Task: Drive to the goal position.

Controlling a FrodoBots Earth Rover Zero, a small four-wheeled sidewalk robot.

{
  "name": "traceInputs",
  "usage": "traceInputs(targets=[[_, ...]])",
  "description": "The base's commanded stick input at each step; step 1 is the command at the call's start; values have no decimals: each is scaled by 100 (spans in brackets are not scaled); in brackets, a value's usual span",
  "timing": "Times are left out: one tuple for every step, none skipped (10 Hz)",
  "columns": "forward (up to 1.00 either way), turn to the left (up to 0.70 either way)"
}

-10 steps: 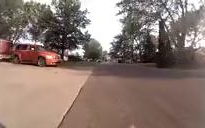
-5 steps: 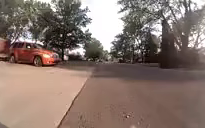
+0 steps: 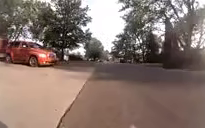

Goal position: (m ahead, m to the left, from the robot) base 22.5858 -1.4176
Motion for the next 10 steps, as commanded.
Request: traceInputs(targets=[[100, 0], [100, 0], [100, 0], [100, 0], [100, 0], [100, 0], [100, -5], [100, -14], [100, -34], [100, -18]])
